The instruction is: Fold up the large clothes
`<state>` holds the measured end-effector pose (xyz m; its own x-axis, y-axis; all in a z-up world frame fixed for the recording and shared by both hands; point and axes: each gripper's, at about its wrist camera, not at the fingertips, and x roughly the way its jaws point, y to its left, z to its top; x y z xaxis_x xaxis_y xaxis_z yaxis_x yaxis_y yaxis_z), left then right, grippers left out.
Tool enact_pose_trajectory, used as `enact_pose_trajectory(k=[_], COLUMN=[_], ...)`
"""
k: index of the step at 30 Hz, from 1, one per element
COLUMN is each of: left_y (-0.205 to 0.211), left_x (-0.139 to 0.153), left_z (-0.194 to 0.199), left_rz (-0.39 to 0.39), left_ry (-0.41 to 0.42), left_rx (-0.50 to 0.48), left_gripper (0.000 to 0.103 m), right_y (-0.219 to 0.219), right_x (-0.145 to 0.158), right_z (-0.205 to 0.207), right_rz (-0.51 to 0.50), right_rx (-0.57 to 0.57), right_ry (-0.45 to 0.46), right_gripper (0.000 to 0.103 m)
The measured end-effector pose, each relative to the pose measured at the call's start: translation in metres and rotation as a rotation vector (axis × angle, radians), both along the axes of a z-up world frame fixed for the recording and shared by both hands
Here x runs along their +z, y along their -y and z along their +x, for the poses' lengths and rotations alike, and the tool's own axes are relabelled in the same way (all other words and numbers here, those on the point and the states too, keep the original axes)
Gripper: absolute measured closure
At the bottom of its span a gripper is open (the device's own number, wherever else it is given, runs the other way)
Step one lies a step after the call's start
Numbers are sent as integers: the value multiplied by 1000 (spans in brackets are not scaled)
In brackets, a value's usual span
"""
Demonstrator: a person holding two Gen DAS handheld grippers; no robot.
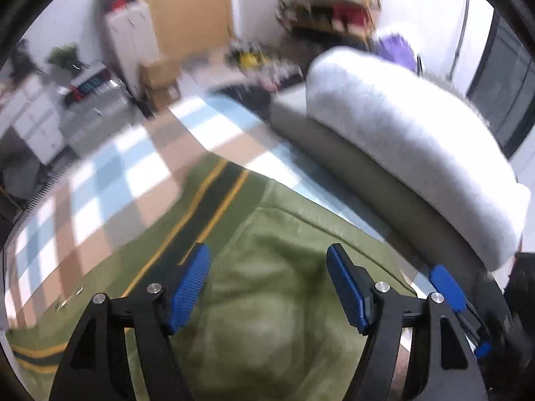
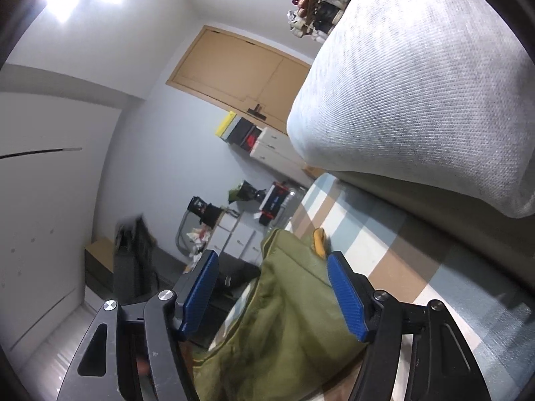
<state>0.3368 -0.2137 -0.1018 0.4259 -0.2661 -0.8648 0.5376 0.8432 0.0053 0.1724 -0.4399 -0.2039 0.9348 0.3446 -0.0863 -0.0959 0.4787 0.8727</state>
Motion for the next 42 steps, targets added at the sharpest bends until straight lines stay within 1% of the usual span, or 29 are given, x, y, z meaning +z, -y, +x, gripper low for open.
enact_pose_trajectory(k=[1,2,3,6,8,9,10,11,12,13,14,16,17,18,19,21,22,24,27,28,31,33,34,35,36,37,39,40,42], left_y=[2,4,2,3,-1,-4,-7,-13,-20,-26,-30,-28,-24,-22,-20,-11,-5,3,1,-7,-50,-97,-116,-143,-170,-186,-224,-231,-239], left_x=[-12,-28,-38,-45,-37,-28,-16,-3,9,17,19,9,-6,-21,-37,-49,-50,-54,-46,-36,-2,13,15,13,5,-2,-24,-31,-50], left_z=[11,22,28,28,22,13,0,-14,-31,-44,-57,-72,-73,-72,-70,-80,-85,-88,-94,-98,-111,-114,-112,-108,-101,-95,-89,-91,-96], left_rz=[2,-2,-5,16,11,-1,-33,-100,-176,-228,-251,-188,-133,-102,-78,-15,20,34,23,12,-47,-31,-30,-42,-61,-81,-170,-166,-85], left_ry=[-53,-116,-133,-89,-67,-54,-49,-44,-41,-40,-35,-18,-39,-63,-54,60,86,119,144,157,264,332,337,329,295,242,111,111,140], left_rx=[5,17,21,-11,8,31,31,4,-45,-98,-135,-147,-151,-153,-140,-161,-155,-120,-106,-81,16,113,148,199,260,300,369,393,424], left_gripper=[35,31,28,26,27,33,36,36,35,35,34,34,34,34,34,32,31,24,24,24,24,24,24,24,24,24,24,24,24], right_y=[-1,-1,-1,0,-1,-1,0,1,3,4,5,5,4,2,1,0,-1,-3,-3,-3,-3,-9,-12,-16,-19,-22,-26,-28,-31], right_x=[1,1,2,2,1,0,0,-1,-2,-3,-4,-4,-3,-2,-1,1,2,3,2,1,1,5,7,9,11,12,13,13,14], right_z=[0,-1,-1,-1,1,1,0,0,-2,-2,-1,-1,-1,-1,0,-1,-2,-1,1,0,0,2,3,5,6,6,8,9,10], right_rz=[-6,-12,-15,-17,-15,-16,-12,-7,4,8,13,9,-2,-12,-21,-36,-47,-65,-76,-74,-82,-118,-137,-157,-176,-193,-215,-223,-245], right_rx=[1,-3,-6,-17,-12,-15,-19,-21,-26,-28,-23,-27,-31,-32,-32,-36,-42,-49,-58,-62,-68,-67,-59,-49,-42,-37,-26,-23,-24], right_ry=[-1,-2,-1,-3,-14,-21,-24,-22,-20,-21,-25,-31,-33,-35,-37,-36,-36,-43,-64,-67,-73,-84,-84,-82,-81,-81,-84,-88,-96], right_gripper=[34,34,34,34,34,34,34,34,34,33,33,33,33,33,33,33,33,33,33,33,33,33,33,33,33,32,31,31,31])
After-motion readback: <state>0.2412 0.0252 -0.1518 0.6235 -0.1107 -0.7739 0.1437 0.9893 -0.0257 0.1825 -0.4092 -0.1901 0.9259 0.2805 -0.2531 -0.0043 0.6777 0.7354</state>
